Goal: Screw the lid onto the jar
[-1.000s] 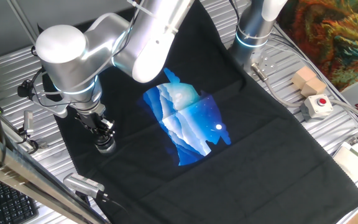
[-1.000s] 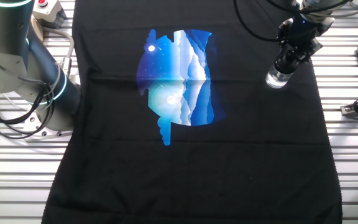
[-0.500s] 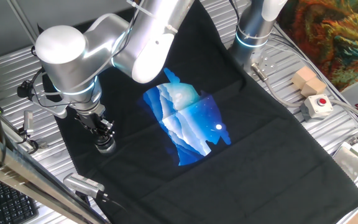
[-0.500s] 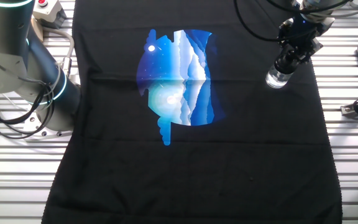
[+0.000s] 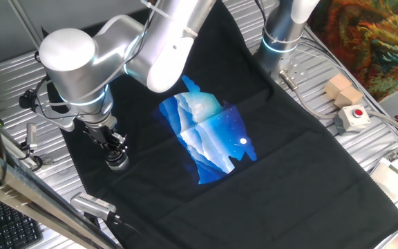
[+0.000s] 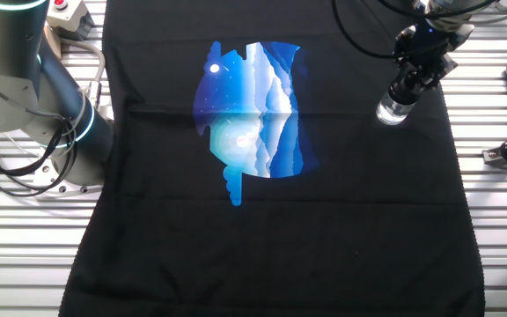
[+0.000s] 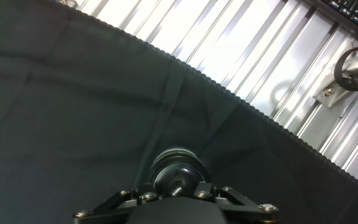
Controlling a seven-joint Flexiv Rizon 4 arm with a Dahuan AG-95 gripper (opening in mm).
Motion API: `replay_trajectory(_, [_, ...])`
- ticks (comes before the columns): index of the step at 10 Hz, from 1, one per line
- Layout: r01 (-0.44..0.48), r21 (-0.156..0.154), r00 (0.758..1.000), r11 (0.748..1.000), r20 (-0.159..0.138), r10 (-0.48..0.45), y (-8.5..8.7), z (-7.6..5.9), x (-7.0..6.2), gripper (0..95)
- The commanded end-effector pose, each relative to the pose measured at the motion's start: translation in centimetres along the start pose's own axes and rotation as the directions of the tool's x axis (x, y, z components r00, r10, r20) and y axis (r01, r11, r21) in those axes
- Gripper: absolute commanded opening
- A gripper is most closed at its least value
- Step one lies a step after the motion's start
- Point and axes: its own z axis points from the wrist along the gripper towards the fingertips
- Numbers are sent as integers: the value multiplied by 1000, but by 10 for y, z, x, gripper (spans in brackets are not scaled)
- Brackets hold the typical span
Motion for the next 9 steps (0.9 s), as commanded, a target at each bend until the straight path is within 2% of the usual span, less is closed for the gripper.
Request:
replay_trajectory(1, [-2, 0, 1000, 1000, 0, 2, 0, 0, 0, 190])
replay_trajectory(5, [-9, 0, 1000, 1000, -2, 9, 0, 0, 0, 190])
replay_trajectory(6, [-13, -2, 1000, 1000, -3, 13, 0, 0, 0, 0])
replay_trajectory(9, [-17, -3, 1000, 1000, -6, 17, 0, 0, 0, 0])
